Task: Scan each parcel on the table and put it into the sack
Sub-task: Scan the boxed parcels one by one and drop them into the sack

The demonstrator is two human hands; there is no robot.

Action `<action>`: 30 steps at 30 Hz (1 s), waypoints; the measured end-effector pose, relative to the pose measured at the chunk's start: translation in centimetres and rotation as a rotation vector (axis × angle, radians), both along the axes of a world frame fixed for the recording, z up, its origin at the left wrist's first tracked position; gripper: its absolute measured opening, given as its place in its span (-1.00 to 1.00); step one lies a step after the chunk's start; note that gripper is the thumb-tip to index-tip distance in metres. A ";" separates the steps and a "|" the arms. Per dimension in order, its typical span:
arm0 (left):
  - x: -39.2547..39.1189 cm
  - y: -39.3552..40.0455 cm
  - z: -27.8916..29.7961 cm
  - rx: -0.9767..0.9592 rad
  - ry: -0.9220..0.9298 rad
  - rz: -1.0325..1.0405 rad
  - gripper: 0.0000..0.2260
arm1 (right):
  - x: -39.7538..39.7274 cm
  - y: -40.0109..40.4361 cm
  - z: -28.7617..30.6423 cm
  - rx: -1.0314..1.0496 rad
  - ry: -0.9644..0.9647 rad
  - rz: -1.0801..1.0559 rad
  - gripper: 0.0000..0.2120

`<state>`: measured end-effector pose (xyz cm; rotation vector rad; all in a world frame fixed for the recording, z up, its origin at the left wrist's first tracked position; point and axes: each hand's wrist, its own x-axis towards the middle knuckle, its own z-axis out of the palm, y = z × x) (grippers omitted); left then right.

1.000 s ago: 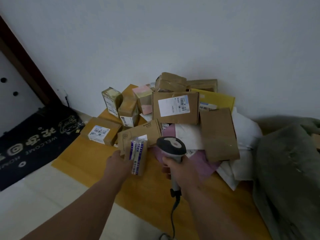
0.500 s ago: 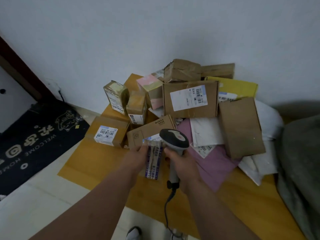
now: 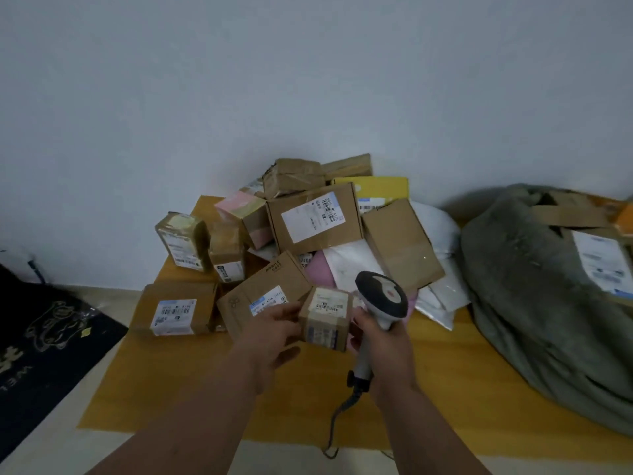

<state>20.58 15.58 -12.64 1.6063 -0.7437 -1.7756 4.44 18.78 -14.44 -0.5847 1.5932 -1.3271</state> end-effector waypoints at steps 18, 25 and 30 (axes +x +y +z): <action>-14.8 3.7 3.5 -0.174 0.179 0.027 -0.73 | -15.6 5.8 4.6 -0.013 0.027 -0.046 -0.79; -19.9 4.6 4.5 -0.322 0.082 0.115 -0.75 | -20.7 7.8 7.0 -0.030 -0.014 0.104 -0.84; -22.6 5.3 4.8 -0.362 0.060 0.158 -0.76 | -22.8 9.1 8.1 -0.056 0.019 0.193 -0.81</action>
